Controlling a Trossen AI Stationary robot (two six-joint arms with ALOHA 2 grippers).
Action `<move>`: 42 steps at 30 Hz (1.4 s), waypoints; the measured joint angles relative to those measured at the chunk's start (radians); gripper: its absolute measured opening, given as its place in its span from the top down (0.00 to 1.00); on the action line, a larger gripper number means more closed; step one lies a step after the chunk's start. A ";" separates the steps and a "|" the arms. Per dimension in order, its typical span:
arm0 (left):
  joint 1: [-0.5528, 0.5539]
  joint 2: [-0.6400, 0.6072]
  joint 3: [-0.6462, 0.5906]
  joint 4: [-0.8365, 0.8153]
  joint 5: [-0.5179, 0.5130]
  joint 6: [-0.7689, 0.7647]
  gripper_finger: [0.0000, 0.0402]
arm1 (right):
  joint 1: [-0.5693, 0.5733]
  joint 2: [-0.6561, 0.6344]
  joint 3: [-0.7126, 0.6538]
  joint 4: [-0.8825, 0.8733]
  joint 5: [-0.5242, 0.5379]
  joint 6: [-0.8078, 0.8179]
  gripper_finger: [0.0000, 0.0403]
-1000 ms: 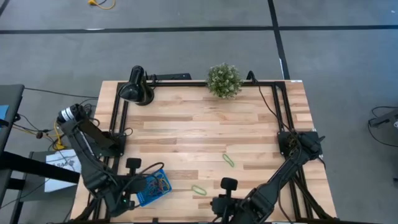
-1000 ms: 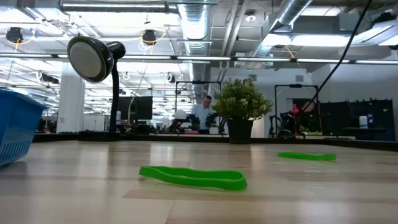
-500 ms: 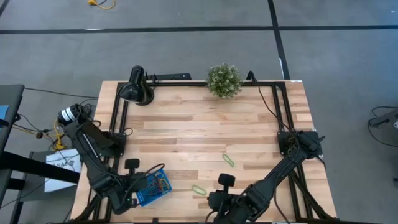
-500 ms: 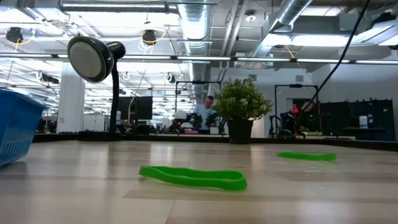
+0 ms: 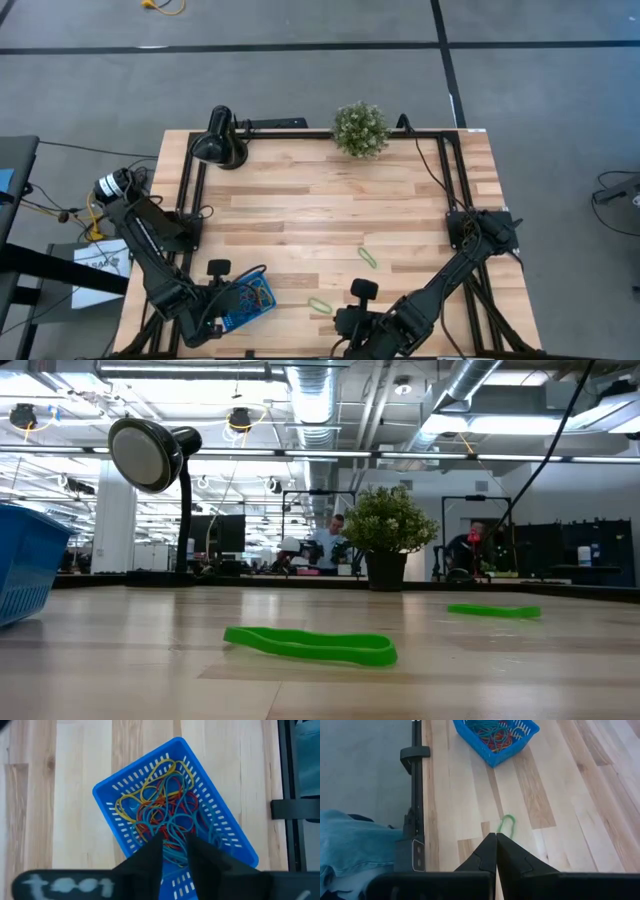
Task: Pick and place rubber bands into bin
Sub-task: Put the bottom green rubber band into the blue basket
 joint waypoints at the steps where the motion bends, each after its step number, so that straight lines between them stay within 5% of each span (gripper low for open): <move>1: 0.000 0.000 0.000 0.001 0.000 -0.001 0.80 | 0.000 0.000 0.000 0.000 0.000 0.000 1.00; 11: 0.001 0.000 0.000 0.027 -0.027 -0.008 0.77 | -0.053 -0.002 -0.013 0.018 -0.060 0.000 0.96; 25: 0.001 0.000 0.000 0.026 -0.054 -0.007 0.77 | -0.199 -0.001 -0.271 0.219 -0.206 0.001 0.81; 33: 0.001 0.000 0.000 0.025 -0.080 -0.008 0.77 | -0.183 -0.001 -0.393 0.479 -0.229 0.021 0.81; 42: 0.001 0.000 0.001 0.025 -0.100 0.003 0.77 | -0.154 -0.001 -0.411 0.468 -0.195 0.035 0.81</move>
